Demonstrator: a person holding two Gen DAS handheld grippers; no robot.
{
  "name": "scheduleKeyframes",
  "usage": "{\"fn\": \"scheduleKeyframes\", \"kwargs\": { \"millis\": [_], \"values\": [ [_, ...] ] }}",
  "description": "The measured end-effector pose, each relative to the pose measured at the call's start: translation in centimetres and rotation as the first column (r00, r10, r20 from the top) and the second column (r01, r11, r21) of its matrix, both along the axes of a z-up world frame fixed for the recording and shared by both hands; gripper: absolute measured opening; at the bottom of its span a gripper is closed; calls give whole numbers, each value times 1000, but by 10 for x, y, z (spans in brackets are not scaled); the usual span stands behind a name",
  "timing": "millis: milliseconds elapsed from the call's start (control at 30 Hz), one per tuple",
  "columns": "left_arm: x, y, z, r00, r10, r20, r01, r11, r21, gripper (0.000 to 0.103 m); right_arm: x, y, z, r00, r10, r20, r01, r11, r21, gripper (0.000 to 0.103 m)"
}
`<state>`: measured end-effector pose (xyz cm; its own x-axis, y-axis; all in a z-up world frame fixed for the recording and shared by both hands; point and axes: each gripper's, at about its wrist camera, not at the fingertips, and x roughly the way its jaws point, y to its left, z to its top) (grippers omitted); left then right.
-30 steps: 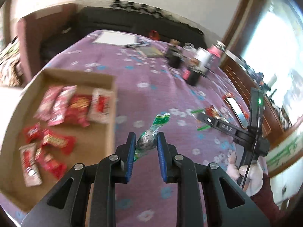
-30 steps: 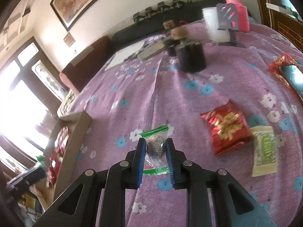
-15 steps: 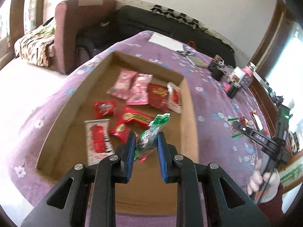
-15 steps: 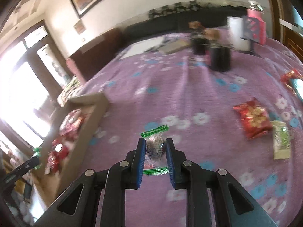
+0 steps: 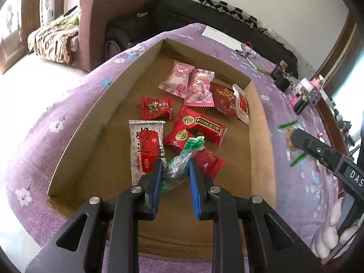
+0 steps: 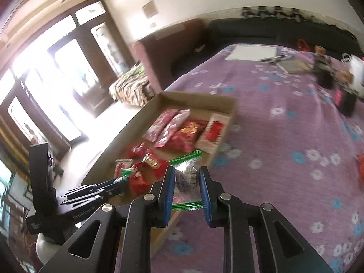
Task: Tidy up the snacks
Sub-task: 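Carry both candy bags over the box and release them inside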
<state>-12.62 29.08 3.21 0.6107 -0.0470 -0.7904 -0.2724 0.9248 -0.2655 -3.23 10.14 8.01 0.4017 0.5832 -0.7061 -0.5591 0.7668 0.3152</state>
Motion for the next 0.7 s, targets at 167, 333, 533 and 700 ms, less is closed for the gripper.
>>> {"fn": "scheduleKeyframes", "kwargs": {
  "millis": [167,333,533,700],
  "values": [
    [-1,-3,0,1000,-4,-3,4,999,32,20,-7,35,-14,999,52,-15,-53,997,-61,22],
    [-2,-3,-1,1000,14,-4,-14,999,53,24,-17,65,-31,996,94,-2,-93,986,-138,22],
    [-5,2,3,1000,27,-6,-27,999,32,26,-24,79,-38,994,107,37,-98,977,-190,25],
    [-9,6,10,998,62,1,-62,997,36,43,-27,72,-29,994,91,63,-80,983,-166,27]
  ]
}}
